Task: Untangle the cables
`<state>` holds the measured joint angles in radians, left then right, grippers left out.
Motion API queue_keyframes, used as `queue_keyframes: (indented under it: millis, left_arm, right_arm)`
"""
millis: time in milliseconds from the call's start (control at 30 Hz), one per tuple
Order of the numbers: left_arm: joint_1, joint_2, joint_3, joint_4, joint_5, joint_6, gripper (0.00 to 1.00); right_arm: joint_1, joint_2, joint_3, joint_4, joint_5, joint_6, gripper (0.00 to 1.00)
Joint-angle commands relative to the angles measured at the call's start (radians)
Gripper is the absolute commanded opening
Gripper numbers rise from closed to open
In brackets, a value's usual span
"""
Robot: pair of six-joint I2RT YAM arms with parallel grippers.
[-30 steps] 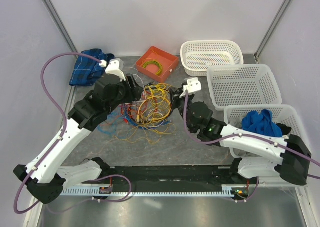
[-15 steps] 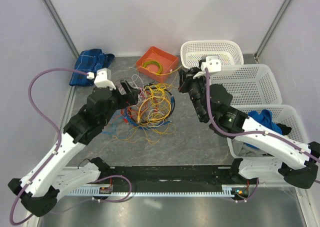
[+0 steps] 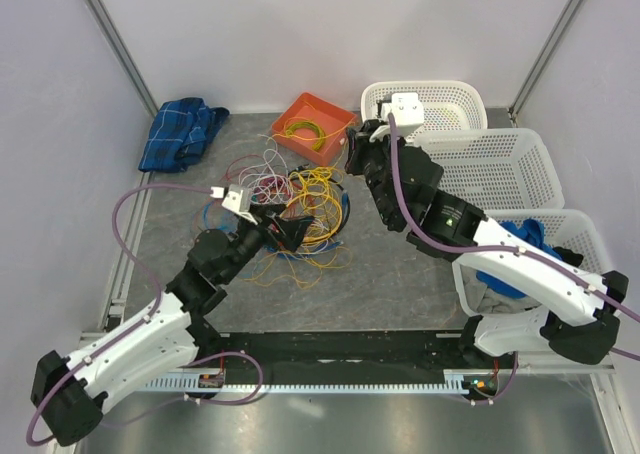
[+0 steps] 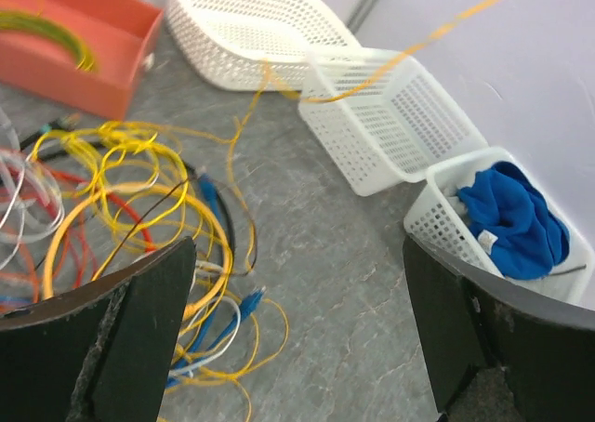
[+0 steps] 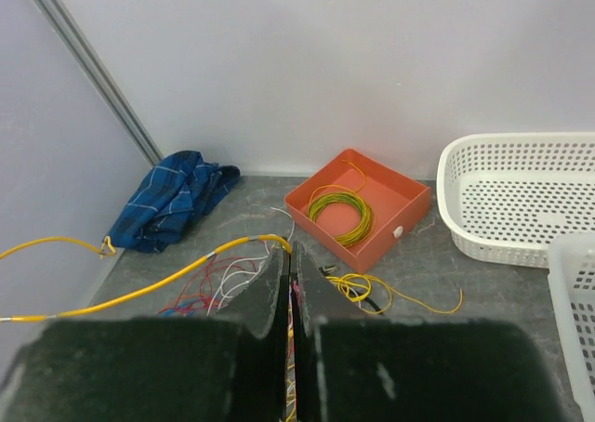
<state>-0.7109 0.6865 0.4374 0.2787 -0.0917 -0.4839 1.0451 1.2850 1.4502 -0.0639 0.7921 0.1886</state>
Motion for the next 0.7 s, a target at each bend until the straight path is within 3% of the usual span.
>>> queue_keyframes:
  millis: [0,167,467,567,667]
  left_arm:
    - [-0.051,0.074,0.023,0.306,0.043,0.228,1.0]
    - [-0.075,0.197,0.055,0.457,0.003,0.35,1.0]
    - [-0.073,0.386,0.199,0.531,-0.143,0.52,0.98]
    - [-0.073,0.4,0.208,0.562,-0.154,0.545,0.92]
    - [-0.071,0.4,0.218,0.565,-0.146,0.57,0.76]
  right_arm:
    - [-0.023,0.028,0.103,-0.083,-0.008,0.041,0.0]
    - [-0.059,0.079,0.214,-0.174,-0.106,0.11,0.0]
    - [-0.063,0.062,0.262,-0.252,-0.211,0.156,0.0]
    - [-0.065,0.045,0.237,-0.257,-0.206,0.157,0.0]
    - [-0.068,0.031,0.214,-0.258,-0.208,0.163,0.0]
